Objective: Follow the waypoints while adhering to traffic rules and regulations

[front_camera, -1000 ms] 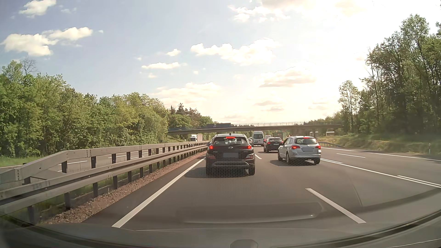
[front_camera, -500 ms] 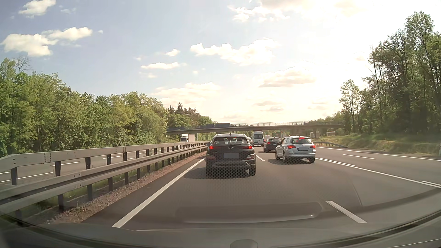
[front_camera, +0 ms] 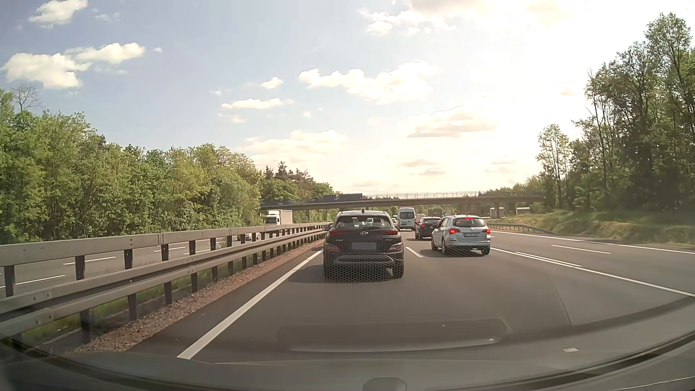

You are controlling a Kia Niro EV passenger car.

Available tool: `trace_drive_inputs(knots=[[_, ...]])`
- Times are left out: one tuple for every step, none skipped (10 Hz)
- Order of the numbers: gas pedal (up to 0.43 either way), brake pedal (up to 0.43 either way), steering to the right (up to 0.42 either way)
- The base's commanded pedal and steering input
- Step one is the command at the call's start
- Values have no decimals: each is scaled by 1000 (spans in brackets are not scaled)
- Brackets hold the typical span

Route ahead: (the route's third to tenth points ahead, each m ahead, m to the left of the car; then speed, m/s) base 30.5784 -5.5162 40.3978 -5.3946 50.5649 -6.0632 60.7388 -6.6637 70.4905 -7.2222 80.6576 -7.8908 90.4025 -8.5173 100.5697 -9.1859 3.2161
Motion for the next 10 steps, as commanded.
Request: trace_drive_inputs(knots=[[0, 0, 2], [0, 0, 2], [0, 0, 2], [0, 0, 2], [0, 0, 2], [8, 0, 2], [8, 0, 2], [8, 0, 2], [20, 0, 2], [20, 0, 3]])
